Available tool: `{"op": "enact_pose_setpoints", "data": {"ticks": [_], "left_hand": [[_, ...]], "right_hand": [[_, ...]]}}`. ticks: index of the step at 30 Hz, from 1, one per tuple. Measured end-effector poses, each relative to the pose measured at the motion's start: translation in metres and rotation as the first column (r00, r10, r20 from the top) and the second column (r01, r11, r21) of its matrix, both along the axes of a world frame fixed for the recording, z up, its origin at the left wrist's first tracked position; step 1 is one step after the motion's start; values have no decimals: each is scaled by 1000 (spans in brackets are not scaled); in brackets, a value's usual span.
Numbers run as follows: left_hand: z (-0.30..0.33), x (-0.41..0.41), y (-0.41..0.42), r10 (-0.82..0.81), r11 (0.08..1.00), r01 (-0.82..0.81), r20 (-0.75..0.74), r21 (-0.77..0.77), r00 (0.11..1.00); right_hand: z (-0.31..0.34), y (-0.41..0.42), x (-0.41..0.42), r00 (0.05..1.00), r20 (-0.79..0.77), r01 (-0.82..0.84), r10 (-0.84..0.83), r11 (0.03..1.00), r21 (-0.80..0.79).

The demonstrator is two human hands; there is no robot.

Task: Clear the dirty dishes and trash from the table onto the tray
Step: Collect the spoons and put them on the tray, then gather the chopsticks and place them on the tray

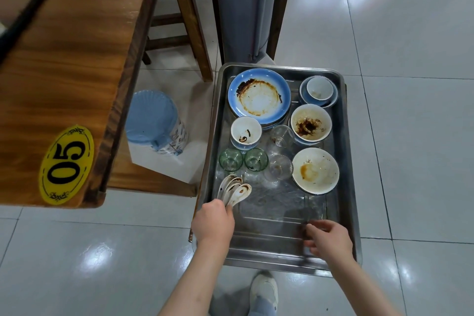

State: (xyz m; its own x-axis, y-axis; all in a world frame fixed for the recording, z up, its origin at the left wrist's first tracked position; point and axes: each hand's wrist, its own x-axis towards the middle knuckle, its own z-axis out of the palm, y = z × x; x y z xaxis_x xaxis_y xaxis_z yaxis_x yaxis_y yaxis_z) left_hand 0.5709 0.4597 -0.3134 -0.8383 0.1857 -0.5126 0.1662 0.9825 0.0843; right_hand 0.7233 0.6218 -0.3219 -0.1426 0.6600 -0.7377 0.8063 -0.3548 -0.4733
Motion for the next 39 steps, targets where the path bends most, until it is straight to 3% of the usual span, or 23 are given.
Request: {"op": "enact_pose_setpoints", "data": {"ticks": [9, 16, 23, 28, 39], "left_hand": [[23, 2, -8, -44, 994, 44, 1, 103, 999], [70, -5, -7, -156, 931, 173, -77, 322, 985], [135, -6, -20, -212, 903, 256, -161, 344, 964], [206, -2, -36, -129, 896, 206, -212, 393, 969], [345, -23, -111, 142, 921, 0, -334, 391, 932]], "right_hand": [[32, 0, -16, 989, -13, -150, 150, 988, 42], [85, -1, -39, 936, -61, -330, 347, 924, 193], [150, -7, -51, 749, -24, -593, 662, 687, 419], [215, -14, -47, 596, 48, -714, 801, 503, 487], [333, -52, -91, 393, -19, -736, 919, 327, 593]]}}
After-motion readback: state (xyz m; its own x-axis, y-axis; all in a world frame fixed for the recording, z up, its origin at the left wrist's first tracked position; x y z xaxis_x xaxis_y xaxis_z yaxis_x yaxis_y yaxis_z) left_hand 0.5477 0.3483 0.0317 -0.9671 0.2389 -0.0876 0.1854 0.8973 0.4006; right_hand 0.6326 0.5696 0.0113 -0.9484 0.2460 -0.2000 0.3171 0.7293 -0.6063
